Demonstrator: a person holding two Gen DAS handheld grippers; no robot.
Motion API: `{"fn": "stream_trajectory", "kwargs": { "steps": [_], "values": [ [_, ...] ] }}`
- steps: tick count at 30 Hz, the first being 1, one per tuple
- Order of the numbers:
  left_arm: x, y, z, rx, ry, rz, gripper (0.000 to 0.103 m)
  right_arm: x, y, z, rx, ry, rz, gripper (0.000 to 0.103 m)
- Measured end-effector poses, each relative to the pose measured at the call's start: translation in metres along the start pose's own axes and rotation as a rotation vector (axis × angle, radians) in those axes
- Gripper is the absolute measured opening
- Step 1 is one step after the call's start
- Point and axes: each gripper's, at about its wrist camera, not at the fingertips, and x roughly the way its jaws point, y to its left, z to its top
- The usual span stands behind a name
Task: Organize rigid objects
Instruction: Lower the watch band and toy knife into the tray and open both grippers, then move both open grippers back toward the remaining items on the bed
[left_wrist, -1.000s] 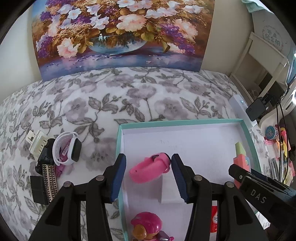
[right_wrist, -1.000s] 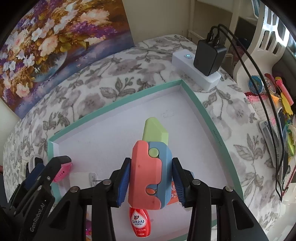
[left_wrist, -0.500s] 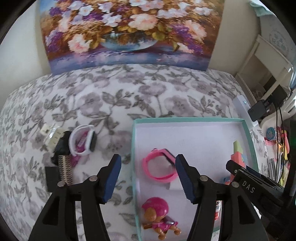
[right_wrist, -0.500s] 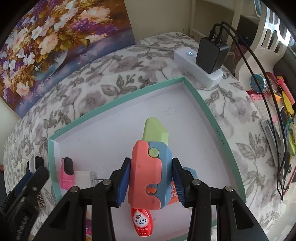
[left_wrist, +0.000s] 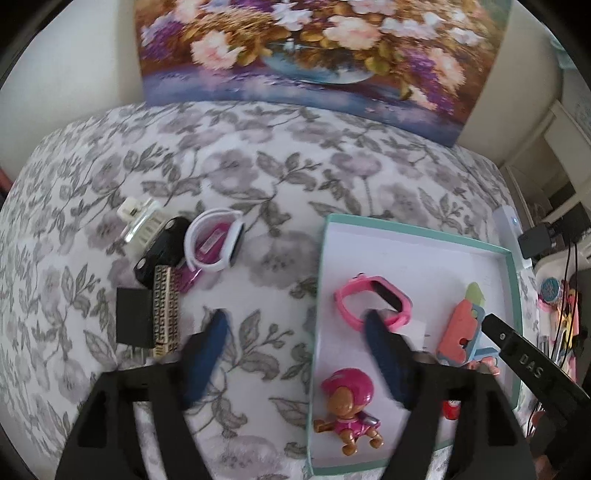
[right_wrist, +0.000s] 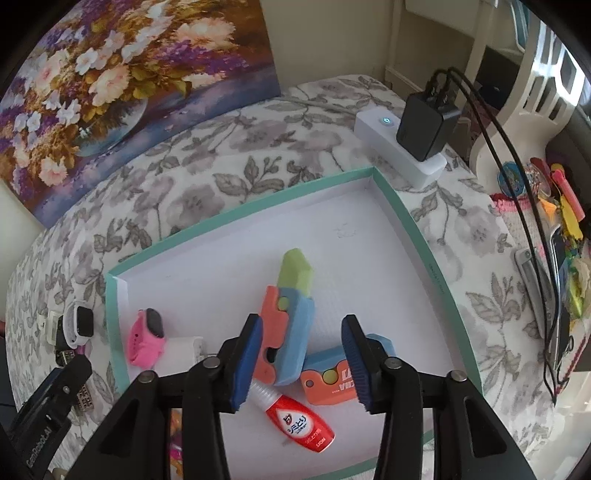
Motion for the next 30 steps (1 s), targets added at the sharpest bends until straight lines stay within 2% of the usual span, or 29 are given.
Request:
{"fn": "stream_trajectory", "kwargs": {
  "steps": [2,6,11,15,24,30],
  "values": [
    [-0.001,0.005,-0.001,-0.018,0.000,0.005,0.087,-0.005,0.004,0.000,-0.017,-0.010,-0.004,0.060],
    [-0.002,0.019,-0.002,-0.053,0.012,0.037,0.089,-0.012,0.011,-0.001,-0.035,-0.018,0.004,0.077],
    [-0.002,0.037,-0.004,-0.111,0.029,0.054,0.089,-0.016,0.016,-0.005,-0.049,-0.025,-0.008,0.085],
    [-0.002,0.053,-0.005,-0.168,0.041,0.062,0.089,-0.016,0.019,-0.008,-0.058,-0.027,-0.012,0.101],
    [0.001,0.089,-0.004,-0.246,0.050,0.112,0.089,-0.015,0.037,-0.014,-0.096,-0.016,-0.014,0.103],
    [-0.004,0.119,-0.001,-0.294,0.036,0.137,0.089,-0.017,0.067,-0.023,-0.160,-0.014,0.032,0.103]
  ]
}}
